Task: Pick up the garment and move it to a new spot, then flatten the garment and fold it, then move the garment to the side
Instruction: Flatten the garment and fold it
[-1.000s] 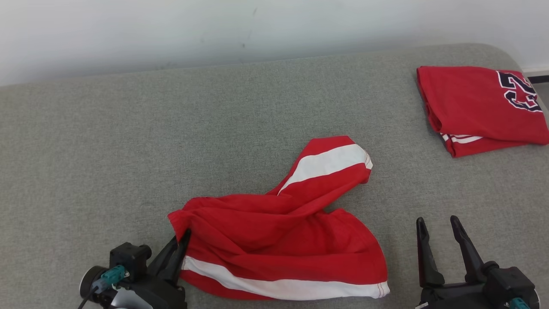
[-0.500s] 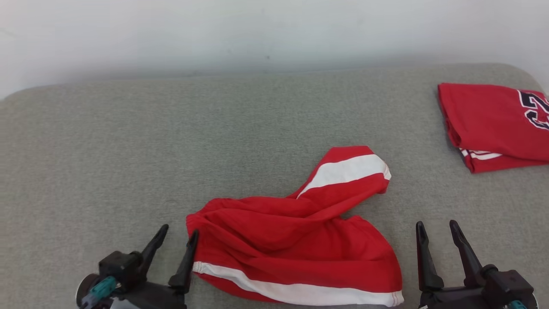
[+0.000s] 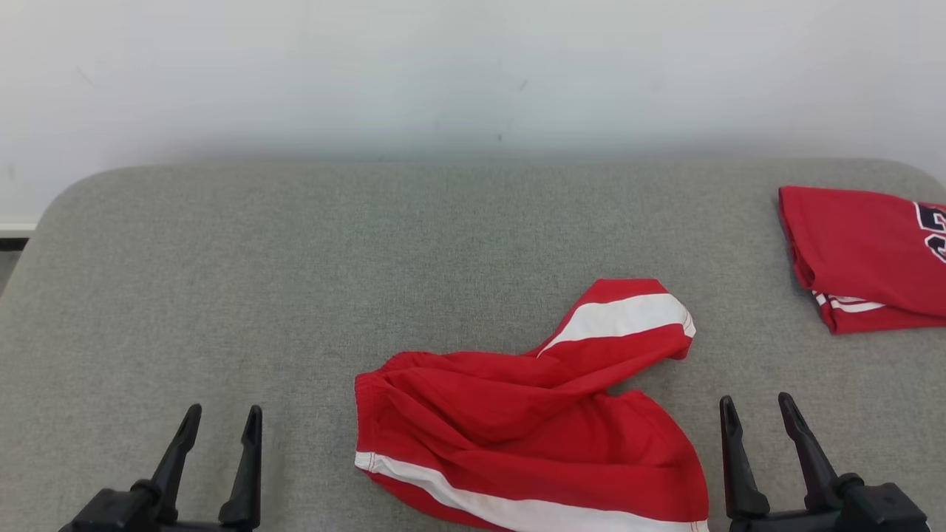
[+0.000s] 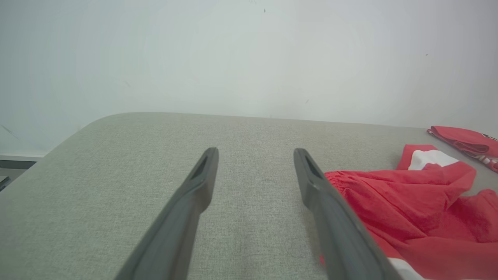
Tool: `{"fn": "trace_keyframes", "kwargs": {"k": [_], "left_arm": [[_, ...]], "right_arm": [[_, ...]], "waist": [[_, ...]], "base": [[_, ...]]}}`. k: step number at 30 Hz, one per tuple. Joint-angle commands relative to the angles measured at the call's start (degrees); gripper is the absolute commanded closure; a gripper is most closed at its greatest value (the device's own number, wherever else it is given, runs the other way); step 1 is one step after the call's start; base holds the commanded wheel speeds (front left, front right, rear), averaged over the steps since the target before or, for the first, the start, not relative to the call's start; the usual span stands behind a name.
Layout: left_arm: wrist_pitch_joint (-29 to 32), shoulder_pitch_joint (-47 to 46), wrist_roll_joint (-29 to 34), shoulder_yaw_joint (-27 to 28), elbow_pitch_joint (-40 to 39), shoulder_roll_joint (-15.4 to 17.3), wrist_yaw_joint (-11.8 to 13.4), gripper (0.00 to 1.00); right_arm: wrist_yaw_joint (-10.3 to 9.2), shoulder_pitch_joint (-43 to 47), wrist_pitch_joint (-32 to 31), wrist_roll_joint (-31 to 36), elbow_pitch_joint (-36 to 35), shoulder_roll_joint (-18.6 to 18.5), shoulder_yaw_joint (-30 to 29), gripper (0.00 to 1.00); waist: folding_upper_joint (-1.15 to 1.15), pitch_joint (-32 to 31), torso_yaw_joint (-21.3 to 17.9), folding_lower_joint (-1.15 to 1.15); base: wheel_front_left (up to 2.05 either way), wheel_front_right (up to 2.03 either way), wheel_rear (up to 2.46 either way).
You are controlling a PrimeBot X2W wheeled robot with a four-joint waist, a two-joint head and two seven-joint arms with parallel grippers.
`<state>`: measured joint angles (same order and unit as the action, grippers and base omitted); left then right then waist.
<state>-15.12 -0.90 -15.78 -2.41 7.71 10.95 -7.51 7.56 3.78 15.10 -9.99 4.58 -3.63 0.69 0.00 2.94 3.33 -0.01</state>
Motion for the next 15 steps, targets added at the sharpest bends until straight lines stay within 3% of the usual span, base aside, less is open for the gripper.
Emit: {"fn": "trace_keyframes", "kwargs": {"k": [1,15], "left_arm": [[0.00,1.13,0.93,0.71,-0.34,-0.52,0.05,0.00],[0.00,3.68,1.89,1.53,1.32,-1.98,0.05,0.00]], "right_arm": [[-0.17,0.91,0.06,0.28,-0.32,-0.44,0.22,0.00],[-0.17,3.96,0.07,1.00,-0.22,-2.44,2.67,0.00]], "waist": [[0.00,-1.39,0.19,0.01],[0.00,-5.05,-0.45,0.01]], "base": [[0.00,0.00,0.00],[0.00,0.00,0.00]]}}
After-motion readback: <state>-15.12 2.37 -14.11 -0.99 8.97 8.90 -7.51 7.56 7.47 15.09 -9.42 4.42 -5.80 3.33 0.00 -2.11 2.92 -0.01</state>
